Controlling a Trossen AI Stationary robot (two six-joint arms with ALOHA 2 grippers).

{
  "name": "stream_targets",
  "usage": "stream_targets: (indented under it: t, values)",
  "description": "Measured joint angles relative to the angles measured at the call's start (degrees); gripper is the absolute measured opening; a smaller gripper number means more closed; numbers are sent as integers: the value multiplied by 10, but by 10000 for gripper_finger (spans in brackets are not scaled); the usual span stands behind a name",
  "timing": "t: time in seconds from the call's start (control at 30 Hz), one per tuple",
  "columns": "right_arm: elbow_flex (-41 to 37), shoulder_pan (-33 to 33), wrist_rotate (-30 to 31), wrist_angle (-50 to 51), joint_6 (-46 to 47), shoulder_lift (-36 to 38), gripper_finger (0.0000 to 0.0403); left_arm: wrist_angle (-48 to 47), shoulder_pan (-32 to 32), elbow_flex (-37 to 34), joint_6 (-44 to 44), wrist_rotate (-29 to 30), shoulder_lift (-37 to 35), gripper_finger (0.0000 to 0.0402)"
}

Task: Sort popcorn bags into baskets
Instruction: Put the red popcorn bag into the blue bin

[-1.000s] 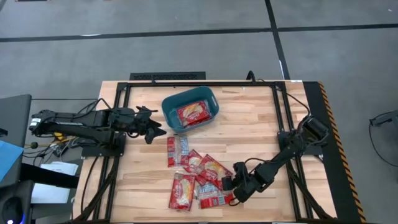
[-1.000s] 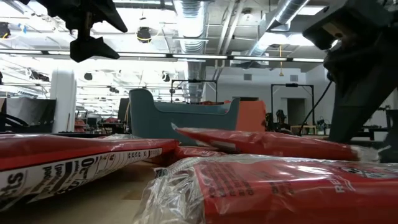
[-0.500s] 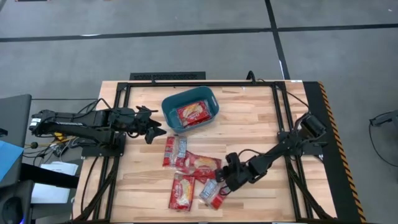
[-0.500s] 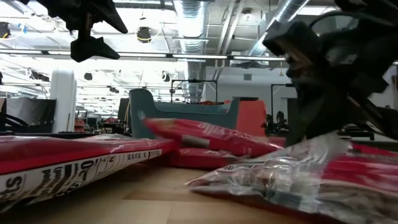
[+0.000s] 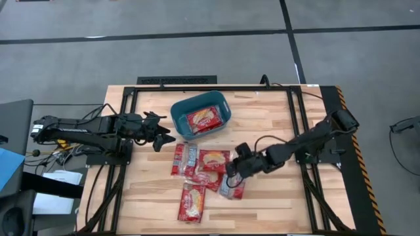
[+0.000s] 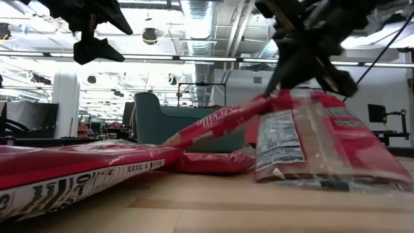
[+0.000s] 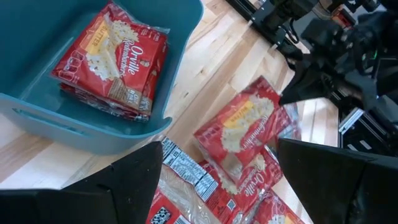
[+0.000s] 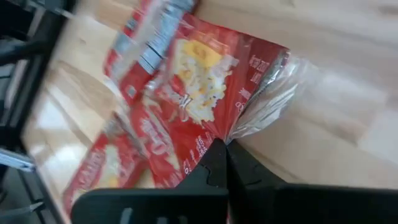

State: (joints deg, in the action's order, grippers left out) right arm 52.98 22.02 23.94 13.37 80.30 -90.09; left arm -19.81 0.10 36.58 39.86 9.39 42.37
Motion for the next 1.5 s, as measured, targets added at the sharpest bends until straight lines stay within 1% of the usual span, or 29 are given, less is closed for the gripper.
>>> stream_targets:
  t: [0.2,0.73,0.9,1.0,1.17,1.33,1.5]
  values:
    - [0,-28,-17,2,-60,31,3,0,0,0,0,1,0,303]
    - [0,-44,-13,-4,-166,118,3,7,0,0,3,4,0,303]
    - [1,-40,-13,-3,-200,126,3,26,0,0,4,10,0,303]
    - [2,-30,-11,11,-206,111,3,36,0,0,4,28,0,303]
    - [1,-18,-21,31,-174,63,8,35,0,0,5,41,0,303]
    - [1,-21,-51,28,-162,25,44,35,0,0,7,52,0,303]
    - [1,-52,-115,27,-157,-11,90,35,0,0,7,63,0,303]
